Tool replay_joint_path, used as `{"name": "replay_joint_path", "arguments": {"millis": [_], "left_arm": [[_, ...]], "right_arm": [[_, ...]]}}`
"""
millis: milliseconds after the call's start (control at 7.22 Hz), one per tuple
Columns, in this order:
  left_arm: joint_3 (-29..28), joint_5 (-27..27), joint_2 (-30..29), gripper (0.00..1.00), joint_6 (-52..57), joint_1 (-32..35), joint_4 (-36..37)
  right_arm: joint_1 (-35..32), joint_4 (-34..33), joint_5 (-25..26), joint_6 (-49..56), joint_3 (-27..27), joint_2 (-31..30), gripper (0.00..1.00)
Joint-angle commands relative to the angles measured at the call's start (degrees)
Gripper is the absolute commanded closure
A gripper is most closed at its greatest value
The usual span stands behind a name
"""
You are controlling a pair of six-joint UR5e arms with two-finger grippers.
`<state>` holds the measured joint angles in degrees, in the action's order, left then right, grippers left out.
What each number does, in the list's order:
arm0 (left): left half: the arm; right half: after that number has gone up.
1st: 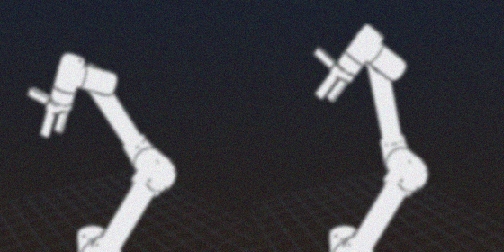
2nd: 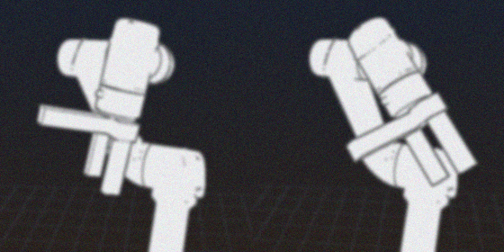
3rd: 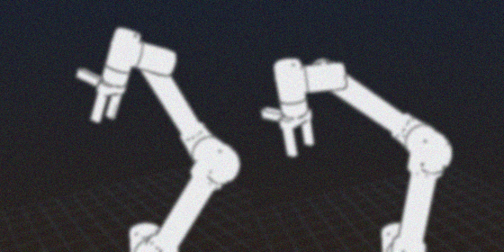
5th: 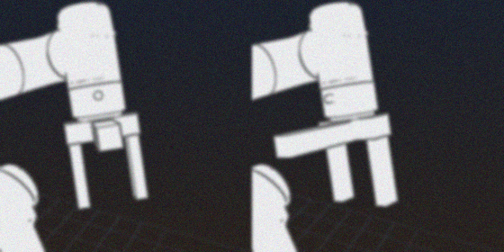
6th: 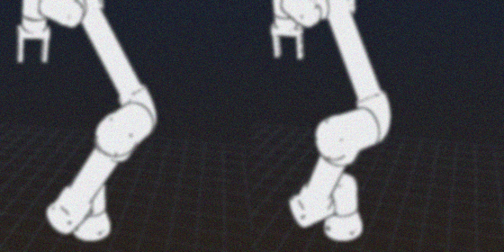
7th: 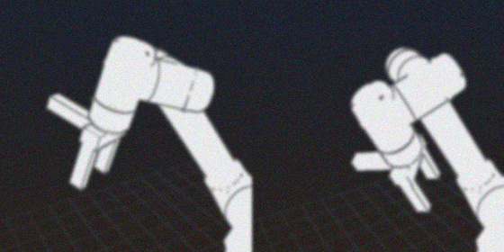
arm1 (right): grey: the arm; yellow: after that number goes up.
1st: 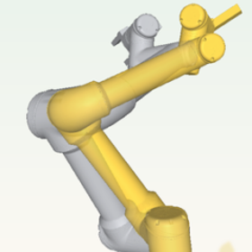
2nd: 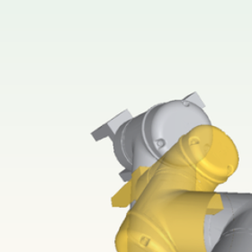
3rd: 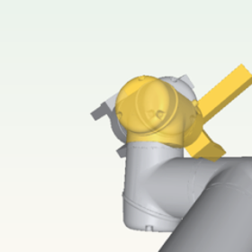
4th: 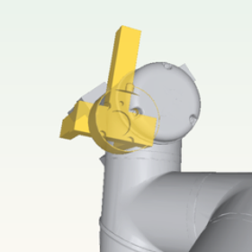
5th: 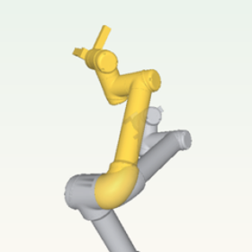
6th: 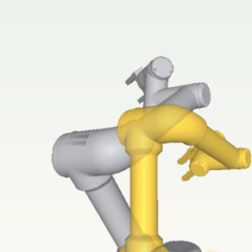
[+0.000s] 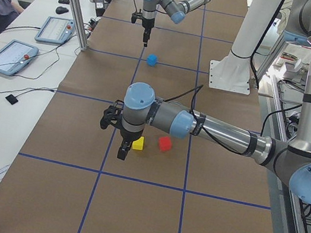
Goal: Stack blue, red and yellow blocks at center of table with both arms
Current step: 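Raise the right gripper off the blue cube while the left gripper reaches the red cube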
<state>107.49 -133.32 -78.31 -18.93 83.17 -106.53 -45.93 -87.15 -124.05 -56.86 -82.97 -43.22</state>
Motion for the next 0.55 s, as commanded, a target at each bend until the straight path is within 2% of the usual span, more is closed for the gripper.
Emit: {"name": "replay_joint_path", "arguments": {"millis": [0, 139, 277, 416], "left_arm": [[0.4, 1.5, 8.7, 0.01, -28.7, -11.3, -24.3], [0.5, 7.1, 8.8, 0.01, -39.8, -18.5, -28.6], [0.8, 15.7, 8.6, 0.01, -47.3, -27.1, -29.7], [1.2, 20.2, 8.4, 0.01, -52.0, -32.7, -29.7]], "right_arm": [[-6.3, -0.7, -2.6, 9.3, -8.6, -10.7, 0.01], [-8.7, -0.8, -2.6, 13.4, -9.3, -12.7, 0.01], [-9.5, -0.8, -2.6, 16.6, -11.2, -15.8, 0.01], [-10.0, -0.8, -2.6, 18.3, -12.2, -17.2, 0.01]]}}
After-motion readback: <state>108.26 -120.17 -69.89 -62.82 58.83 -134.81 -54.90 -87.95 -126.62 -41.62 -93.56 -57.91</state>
